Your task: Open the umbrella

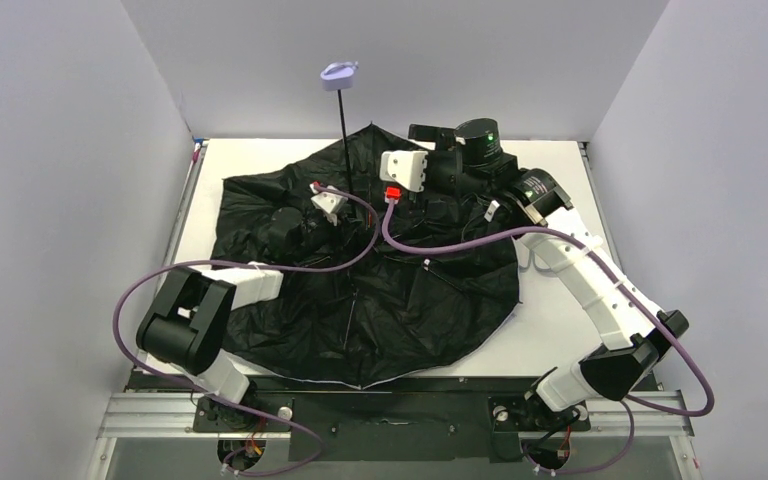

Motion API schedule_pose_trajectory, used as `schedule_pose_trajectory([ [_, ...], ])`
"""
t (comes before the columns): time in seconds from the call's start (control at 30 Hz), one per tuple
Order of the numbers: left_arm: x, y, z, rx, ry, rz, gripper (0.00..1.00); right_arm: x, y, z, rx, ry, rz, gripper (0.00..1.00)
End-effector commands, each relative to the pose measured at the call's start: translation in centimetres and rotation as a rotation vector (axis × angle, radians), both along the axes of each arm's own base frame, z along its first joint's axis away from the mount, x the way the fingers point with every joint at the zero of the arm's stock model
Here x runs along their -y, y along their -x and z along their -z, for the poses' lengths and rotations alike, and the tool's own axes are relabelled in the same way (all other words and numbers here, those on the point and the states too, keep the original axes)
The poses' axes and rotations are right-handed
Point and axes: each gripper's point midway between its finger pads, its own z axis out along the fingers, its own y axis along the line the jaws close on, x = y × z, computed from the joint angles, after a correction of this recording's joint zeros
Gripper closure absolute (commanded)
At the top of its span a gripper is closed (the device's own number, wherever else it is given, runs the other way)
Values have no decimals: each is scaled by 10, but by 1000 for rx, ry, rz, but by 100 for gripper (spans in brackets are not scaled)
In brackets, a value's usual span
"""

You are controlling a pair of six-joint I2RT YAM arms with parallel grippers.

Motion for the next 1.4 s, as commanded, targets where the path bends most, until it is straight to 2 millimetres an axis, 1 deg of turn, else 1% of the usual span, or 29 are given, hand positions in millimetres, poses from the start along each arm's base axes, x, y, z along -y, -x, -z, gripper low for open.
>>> schedule_pose_trajectory([
  [0.0,-5,-14,19,-62,2,-41,78,2,-5,-7,-10,-38,34,5],
  [0.23,-6,2,59,-146,-73,4,80,1,-16,-5,-77,-95,66,5],
  [0.33,-2,7,69,-176,-90,28,79,-5,-14,1,-161,-154,59,5],
  [0.4,0,6,74,-203,-100,28,78,-11,-16,9,-229,-191,60,6],
  [0.5,3,2,79,-230,-115,21,77,-21,-17,10,-321,-261,56,7],
  [0.57,3,0,83,-241,-121,10,77,-24,-19,10,-369,-300,66,8],
  [0.67,4,-3,88,-247,-121,-11,76,-24,-21,9,-403,-335,79,9],
  [0.8,7,-8,92,-236,-114,-25,77,-22,-19,10,-422,-358,88,11],
  [0.87,9,-9,95,-260,-99,-35,78,-22,-18,10,-427,-367,91,11],
  [0.9,9,-9,98,-267,-105,-37,79,-22,-17,9,-430,-373,94,11],
  [0.93,11,-11,96,-262,-111,-38,80,-21,-17,9,-430,-377,95,12],
  [0.97,13,-8,102,-275,-134,-42,82,-21,-17,9,-434,-381,101,12],
  [1.0,14,-9,104,-284,-144,-45,83,-21,-17,8,-435,-385,103,12],
  [1.03,15,-9,106,-286,-151,-49,88,-20,-17,7,-440,-394,108,12],
  [1.07,15,-9,105,-280,-148,-52,91,-19,-17,5,-440,-402,112,12],
  [1.1,14,-10,103,-270,-146,-58,98,-16,-18,3,-446,-417,126,12],
  [1.13,13,-10,100,-258,-139,-62,100,-14,-19,1,-449,-427,134,12],
  [1.2,11,-13,90,-215,-147,-63,100,-7,-22,-1,-467,-458,172,12],
  [1.3,9,-17,63,-171,-158,-39,100,9,-28,2,-530,-529,264,12],
  [1.33,8,-17,46,-130,-151,-33,100,12,-29,1,-560,-564,290,13],
  [1.37,9,-15,35,-86,-163,-11,100,20,-32,4,-574,-583,318,13],
])
